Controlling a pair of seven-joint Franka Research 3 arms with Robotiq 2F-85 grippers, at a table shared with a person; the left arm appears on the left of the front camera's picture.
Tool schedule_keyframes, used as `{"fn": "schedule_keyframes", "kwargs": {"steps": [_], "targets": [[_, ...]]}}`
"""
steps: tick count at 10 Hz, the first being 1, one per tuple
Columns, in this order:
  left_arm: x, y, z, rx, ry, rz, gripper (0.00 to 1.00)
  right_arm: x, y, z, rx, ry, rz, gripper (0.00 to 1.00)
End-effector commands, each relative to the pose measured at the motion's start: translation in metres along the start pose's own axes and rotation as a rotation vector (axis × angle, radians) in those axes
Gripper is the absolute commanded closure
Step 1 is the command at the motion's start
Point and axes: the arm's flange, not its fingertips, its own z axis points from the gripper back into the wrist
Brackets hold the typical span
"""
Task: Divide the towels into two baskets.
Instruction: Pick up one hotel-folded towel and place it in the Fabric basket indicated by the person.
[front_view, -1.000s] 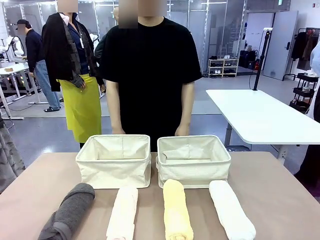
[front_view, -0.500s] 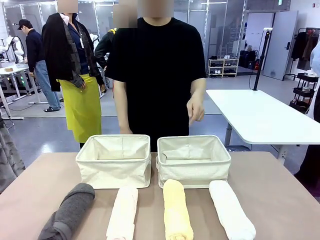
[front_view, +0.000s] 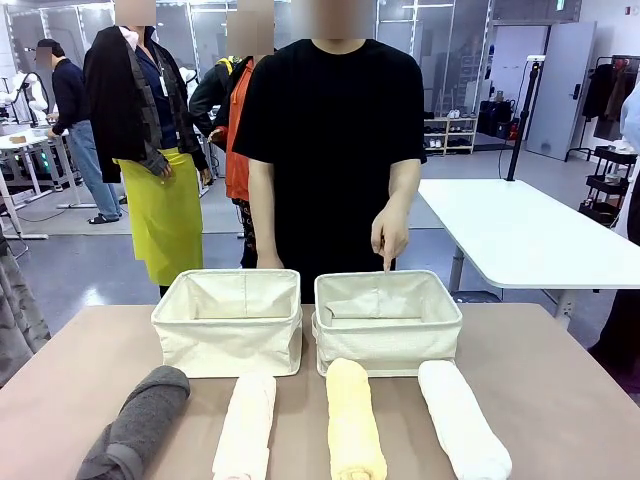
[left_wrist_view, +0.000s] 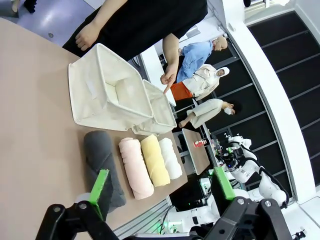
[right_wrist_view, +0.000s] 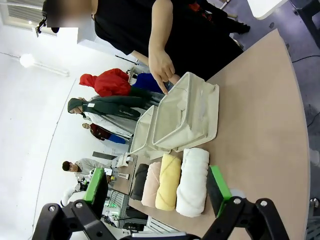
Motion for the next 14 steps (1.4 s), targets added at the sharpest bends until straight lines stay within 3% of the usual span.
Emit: {"fn": "schedule_keyframes", "kwargs": {"steps": [1, 7, 10, 14], "targets": [[0.0, 0.0, 0.002, -0.02, -0.006, -0.022, 0.0, 0.0, 0.002, 0.001, 0.014, -0.012, 0.009, 0.0], [0.0, 0.0, 0.002, -0.02, -0.006, -0.022, 0.0, 0.0, 0.0, 0.0, 0.0, 0.0, 0.0, 0.0], [0.0, 0.0, 0.002, -0.02, -0.006, -0.022, 0.0, -0.013, 0.046, -0.069, -0.099, 0.226, 0.134, 0.0], [0.0, 0.0, 0.002, -0.02, -0.006, -0.022, 0.0, -0.048, 0.074, -0.169, -0.204, 0.467, 0.247, 0.0]]}}
